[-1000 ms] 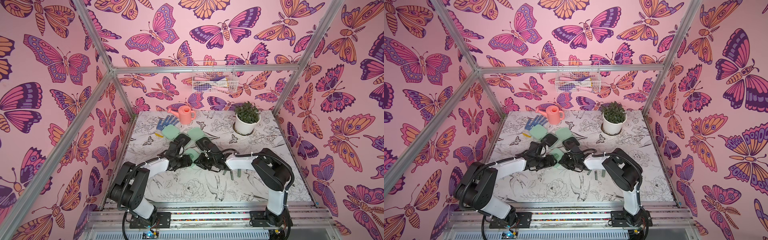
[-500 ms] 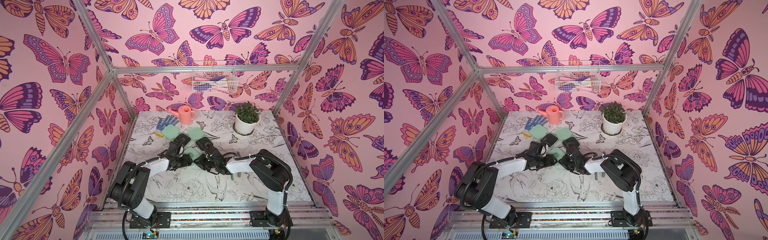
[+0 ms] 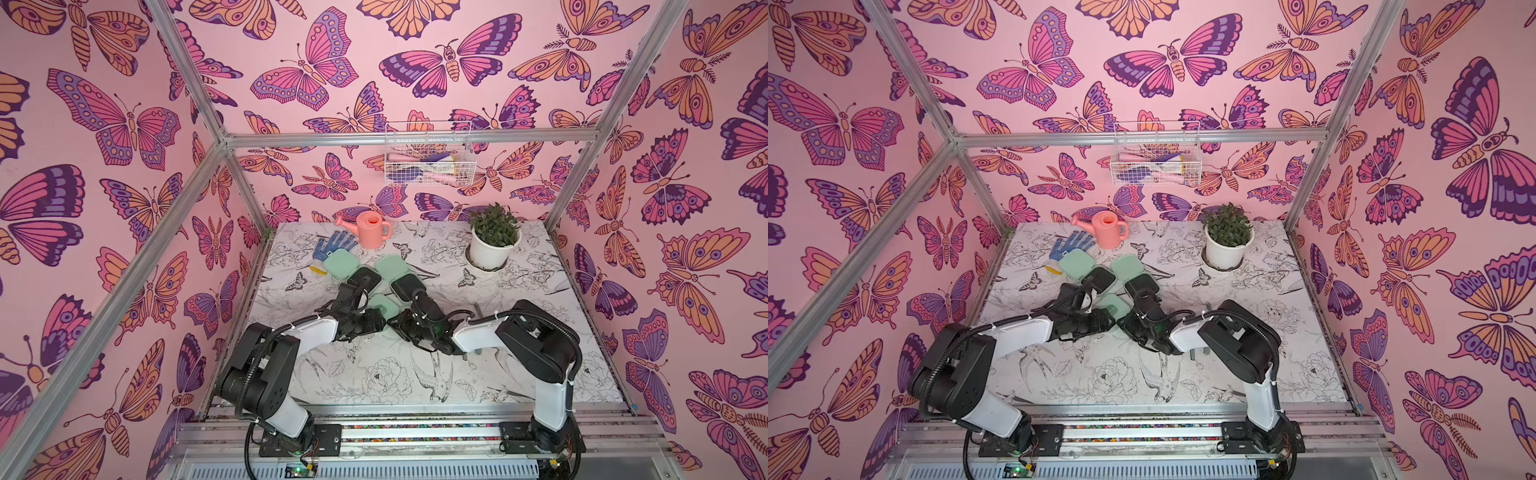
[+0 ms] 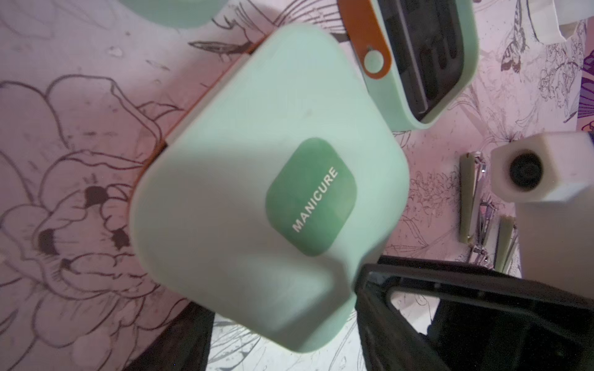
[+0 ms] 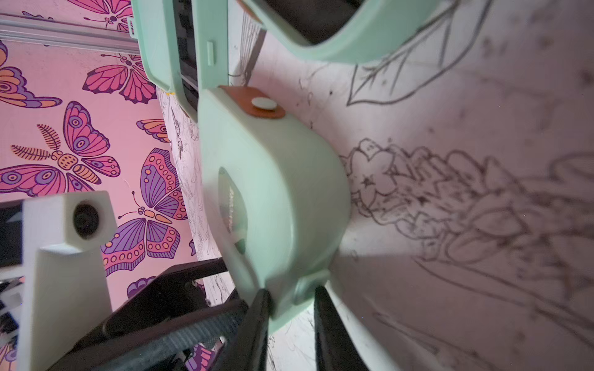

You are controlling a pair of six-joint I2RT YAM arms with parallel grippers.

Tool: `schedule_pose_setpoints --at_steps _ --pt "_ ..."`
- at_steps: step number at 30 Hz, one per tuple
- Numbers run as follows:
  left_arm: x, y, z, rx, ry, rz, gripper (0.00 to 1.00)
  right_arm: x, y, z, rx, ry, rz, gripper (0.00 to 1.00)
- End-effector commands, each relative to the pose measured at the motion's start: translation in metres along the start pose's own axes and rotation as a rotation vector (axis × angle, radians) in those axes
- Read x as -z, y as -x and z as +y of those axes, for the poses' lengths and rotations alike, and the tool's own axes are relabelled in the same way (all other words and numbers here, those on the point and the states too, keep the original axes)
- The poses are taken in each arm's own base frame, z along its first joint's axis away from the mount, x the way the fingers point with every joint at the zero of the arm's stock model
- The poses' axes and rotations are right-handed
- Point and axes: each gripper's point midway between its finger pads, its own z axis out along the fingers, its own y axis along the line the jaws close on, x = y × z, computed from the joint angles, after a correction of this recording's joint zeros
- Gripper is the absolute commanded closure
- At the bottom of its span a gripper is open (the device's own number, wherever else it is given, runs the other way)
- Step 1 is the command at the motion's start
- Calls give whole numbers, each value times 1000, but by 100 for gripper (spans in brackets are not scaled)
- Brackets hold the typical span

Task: Organize nail clipper sets
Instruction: Close the storage box at the center of the board.

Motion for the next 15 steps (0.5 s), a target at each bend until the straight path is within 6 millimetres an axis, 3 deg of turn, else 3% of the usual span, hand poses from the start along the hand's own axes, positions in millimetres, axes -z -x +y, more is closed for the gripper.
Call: schedule_pose_setpoints --at_steps 1,10,15 --pt "-3 -69 48 93 186 233 24 -3 -10 -89 -41 -277 1 75" --pt "28 -29 36 38 258 152 12 -3 -10 -89 -41 -284 8 75" --pt "43 6 31 8 303 88 10 -3 -11 -90 -42 -288 14 75"
